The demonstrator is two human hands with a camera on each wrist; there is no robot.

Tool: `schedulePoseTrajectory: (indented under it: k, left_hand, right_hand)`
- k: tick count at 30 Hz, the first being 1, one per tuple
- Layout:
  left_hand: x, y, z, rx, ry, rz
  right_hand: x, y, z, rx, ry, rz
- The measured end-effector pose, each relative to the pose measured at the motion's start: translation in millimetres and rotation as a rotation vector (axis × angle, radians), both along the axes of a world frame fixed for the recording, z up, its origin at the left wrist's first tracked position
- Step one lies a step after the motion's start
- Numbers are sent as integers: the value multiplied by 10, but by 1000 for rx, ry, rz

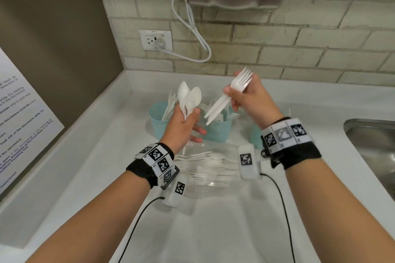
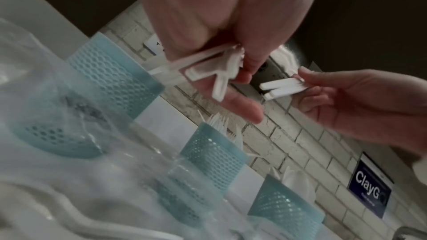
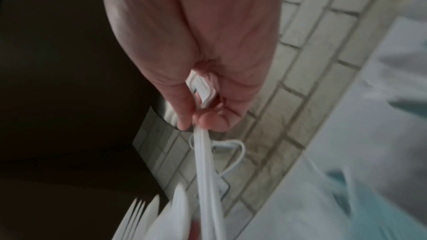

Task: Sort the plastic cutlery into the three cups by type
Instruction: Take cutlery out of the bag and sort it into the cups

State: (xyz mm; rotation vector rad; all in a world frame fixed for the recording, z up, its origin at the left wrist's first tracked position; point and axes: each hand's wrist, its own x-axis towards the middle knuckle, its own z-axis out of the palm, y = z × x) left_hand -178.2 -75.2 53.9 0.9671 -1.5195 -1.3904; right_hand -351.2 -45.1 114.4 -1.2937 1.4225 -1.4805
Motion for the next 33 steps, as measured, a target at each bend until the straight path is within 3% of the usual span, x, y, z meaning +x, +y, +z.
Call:
schedulePoseTrajectory:
  k: [5,11,13,16,18,22,27,30,33]
  left_hand:
    - [36,-34,-92,-79,-101,57]
    - [6,4,-103,-159,-122,16]
    - [15,-1,-109,-187,-160,30]
    - [7,-43,-142,-242,-206,91]
    - [-16,-70,-159,-263,-213,131]
    - [-92,-66,-155,-287,-211,125]
    - [-52,-41,-153,-231,-179,108]
    - [-12,-40,-145,-155,-136,101]
    - [-4,-47,-150,-89,-72,57]
  right_hand:
    - [-157,-277,84,-81,350,-151]
    - [-61,-402,-307,294,575,-22]
    - [-10,-366,-332,299,667,-77]
    - [192,-219,-222,62,523,-226]
    - [346,-85,-133,38,350,-158]
    - [544,-2,-159,105,336,8]
    - [412,37,194,-149,78,-169]
    - [237,50,349,-348,88,-295]
    - [113,-67,165,-312,251,-368]
